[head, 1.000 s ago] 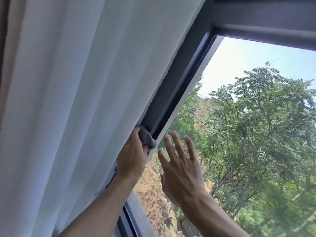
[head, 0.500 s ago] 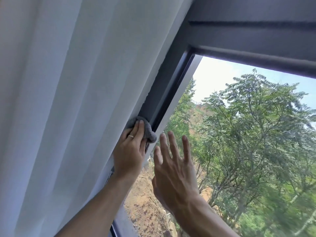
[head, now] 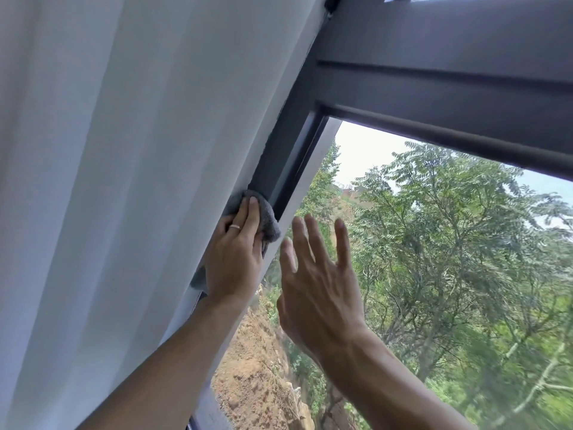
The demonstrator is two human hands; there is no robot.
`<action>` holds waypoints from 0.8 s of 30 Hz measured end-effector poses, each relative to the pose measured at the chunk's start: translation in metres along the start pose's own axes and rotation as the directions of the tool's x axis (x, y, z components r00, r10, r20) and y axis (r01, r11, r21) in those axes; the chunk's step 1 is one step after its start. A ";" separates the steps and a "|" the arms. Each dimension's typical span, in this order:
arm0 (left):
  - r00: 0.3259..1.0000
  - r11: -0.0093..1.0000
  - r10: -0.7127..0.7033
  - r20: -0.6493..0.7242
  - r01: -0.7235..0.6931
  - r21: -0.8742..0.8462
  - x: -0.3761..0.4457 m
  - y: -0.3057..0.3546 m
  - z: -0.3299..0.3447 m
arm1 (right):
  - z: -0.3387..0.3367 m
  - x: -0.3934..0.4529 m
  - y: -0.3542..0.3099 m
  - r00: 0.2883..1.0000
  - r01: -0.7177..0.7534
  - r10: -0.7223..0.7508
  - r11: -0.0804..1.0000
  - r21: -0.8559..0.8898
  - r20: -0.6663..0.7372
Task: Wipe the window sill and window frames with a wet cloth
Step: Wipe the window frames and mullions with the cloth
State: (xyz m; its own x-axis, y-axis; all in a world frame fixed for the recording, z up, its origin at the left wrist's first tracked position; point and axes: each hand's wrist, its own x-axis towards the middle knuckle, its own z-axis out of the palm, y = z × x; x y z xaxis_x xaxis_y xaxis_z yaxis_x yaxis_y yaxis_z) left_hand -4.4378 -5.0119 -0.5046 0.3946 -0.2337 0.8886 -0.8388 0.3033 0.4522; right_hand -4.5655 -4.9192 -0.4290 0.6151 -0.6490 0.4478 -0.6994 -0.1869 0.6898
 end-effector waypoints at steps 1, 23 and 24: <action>1.000 1.000 0.017 -0.003 -0.017 -0.005 0.002 0.000 0.001 | 0.001 0.000 0.001 1.000 0.015 -0.015 1.000 -0.023 -0.005; 0.999 0.996 -0.039 0.012 0.040 -0.074 0.041 0.024 0.002 | -0.018 0.024 0.038 0.999 0.025 -0.030 0.993 -0.117 -0.042; 1.000 0.996 -0.027 0.011 0.028 -0.084 0.051 0.028 0.002 | -0.021 0.027 0.041 0.999 0.009 -0.014 0.994 -0.105 -0.044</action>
State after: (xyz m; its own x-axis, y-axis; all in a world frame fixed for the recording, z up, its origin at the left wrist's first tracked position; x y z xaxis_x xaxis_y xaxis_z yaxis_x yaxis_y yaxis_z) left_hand -4.4415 -5.0171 -0.4471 0.4133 -0.2515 0.8751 -0.7928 0.3734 0.4818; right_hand -4.5706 -4.9289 -0.3767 0.6402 -0.6134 0.4624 -0.6516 -0.1147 0.7499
